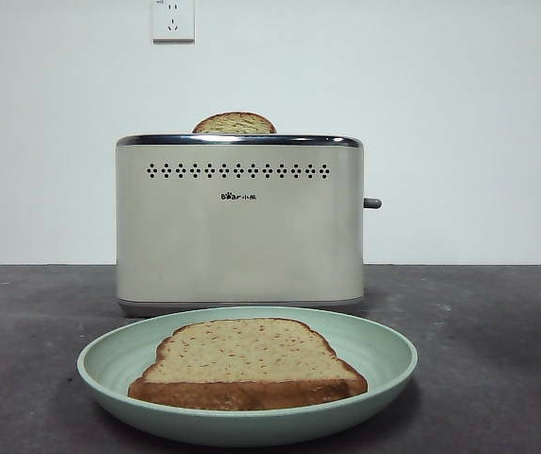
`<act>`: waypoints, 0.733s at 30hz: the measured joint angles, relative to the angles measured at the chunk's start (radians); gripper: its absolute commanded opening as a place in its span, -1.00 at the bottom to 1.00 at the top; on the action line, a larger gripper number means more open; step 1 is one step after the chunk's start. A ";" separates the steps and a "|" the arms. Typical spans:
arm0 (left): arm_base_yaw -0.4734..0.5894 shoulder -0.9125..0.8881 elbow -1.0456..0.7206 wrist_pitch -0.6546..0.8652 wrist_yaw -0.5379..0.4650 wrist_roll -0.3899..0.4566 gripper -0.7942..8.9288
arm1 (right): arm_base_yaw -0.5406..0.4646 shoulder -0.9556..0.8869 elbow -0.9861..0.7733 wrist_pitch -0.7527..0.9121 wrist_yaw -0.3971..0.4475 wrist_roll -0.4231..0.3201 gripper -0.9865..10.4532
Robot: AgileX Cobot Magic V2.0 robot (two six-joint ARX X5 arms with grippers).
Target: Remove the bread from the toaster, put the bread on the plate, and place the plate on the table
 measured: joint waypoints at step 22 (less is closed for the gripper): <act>0.000 0.000 0.000 0.000 0.000 0.000 -0.82 | -0.140 -0.121 0.000 0.017 0.001 -0.029 -0.82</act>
